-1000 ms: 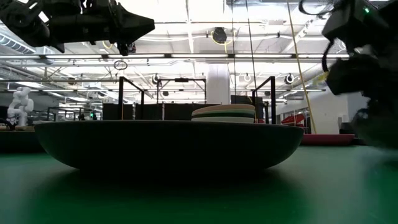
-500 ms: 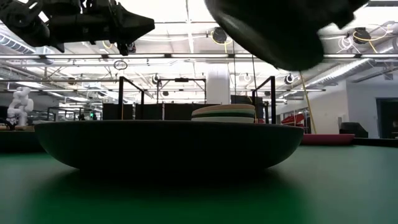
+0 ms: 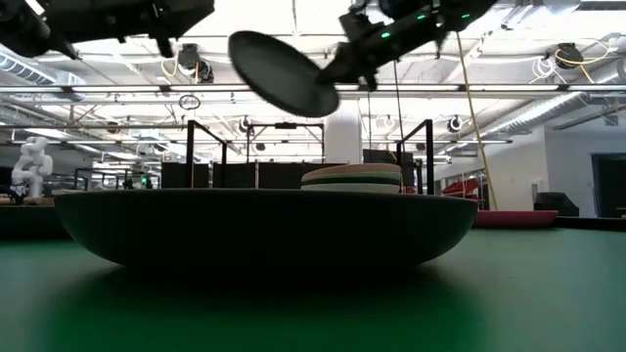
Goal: Place and stack plates onto a shelf
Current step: Put the right black plate on the shelf
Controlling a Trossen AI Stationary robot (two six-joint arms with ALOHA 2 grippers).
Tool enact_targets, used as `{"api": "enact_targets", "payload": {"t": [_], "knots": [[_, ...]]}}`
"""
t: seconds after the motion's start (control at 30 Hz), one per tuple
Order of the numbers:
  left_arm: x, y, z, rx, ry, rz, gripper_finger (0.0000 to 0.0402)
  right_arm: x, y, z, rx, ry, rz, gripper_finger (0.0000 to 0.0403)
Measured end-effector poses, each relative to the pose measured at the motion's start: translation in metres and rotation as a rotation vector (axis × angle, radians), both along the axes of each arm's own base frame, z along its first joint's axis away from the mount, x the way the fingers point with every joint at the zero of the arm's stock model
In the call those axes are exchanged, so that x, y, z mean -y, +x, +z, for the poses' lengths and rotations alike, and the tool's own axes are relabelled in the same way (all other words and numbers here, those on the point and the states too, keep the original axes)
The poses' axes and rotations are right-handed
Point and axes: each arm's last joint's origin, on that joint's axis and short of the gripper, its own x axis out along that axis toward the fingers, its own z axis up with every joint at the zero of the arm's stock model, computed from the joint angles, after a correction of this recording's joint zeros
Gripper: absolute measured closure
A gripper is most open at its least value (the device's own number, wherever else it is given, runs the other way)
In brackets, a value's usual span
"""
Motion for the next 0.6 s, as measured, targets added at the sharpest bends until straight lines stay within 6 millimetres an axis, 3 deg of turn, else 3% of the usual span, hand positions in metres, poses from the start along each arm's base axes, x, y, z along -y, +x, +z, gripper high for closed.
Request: {"api": "enact_targets", "payload": {"t": [0.13,0.3,0.43,0.6], "knots": [[0.001,-0.009,0.003,-0.014,0.034,0.073,0.0321,0.031,0.025,-0.002,-0.011,-0.020,-0.038,0.0402],[0.001,-0.011,-0.001,-0.060,0.017,0.084,0.0321,0.065,0.048,-0.019,-0.031,-0.019,-0.084,0.0403],[0.001,-0.011,-0.002,-0.077,0.032,0.115,0.0321,0.087,0.055,-0.041,-0.044,-0.004,-0.120,0.0403],[0.001,-0.015,0.013,-0.057,0.086,0.170,0.0321,0.104,0.057,-0.061,-0.038,0.045,-0.151,0.0403]]}}
